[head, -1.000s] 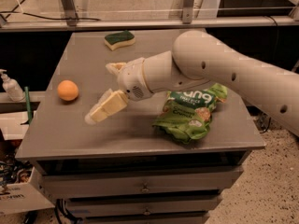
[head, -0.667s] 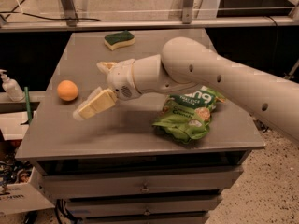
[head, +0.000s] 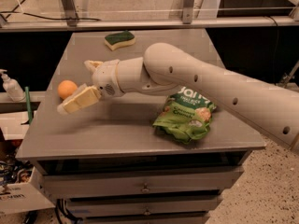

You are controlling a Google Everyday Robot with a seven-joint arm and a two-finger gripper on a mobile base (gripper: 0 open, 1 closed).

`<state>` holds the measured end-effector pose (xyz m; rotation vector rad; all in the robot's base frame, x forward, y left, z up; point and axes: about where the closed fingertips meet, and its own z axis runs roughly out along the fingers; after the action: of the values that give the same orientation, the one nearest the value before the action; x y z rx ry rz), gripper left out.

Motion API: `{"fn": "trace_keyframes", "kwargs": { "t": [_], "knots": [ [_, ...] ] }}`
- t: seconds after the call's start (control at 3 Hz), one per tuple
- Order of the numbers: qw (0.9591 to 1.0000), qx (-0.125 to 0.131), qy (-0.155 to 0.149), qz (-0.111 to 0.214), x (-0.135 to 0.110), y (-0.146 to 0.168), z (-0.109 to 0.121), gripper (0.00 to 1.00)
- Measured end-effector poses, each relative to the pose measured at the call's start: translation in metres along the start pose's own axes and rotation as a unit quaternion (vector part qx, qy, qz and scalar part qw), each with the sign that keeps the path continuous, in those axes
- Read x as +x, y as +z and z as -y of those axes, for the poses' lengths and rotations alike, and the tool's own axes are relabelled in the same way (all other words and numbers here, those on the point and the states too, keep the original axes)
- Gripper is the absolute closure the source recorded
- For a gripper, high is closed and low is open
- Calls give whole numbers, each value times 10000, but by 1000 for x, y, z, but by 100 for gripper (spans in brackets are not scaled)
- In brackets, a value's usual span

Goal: Move orange near sponge

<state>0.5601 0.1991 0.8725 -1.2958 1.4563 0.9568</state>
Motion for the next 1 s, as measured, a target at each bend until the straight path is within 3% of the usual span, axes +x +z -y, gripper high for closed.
{"fn": "trace_keyframes", "kwargs": {
  "t": [1.0],
  "knots": [
    [9998, -102, 185, -24, 25, 34, 12, 0]
  ]
}}
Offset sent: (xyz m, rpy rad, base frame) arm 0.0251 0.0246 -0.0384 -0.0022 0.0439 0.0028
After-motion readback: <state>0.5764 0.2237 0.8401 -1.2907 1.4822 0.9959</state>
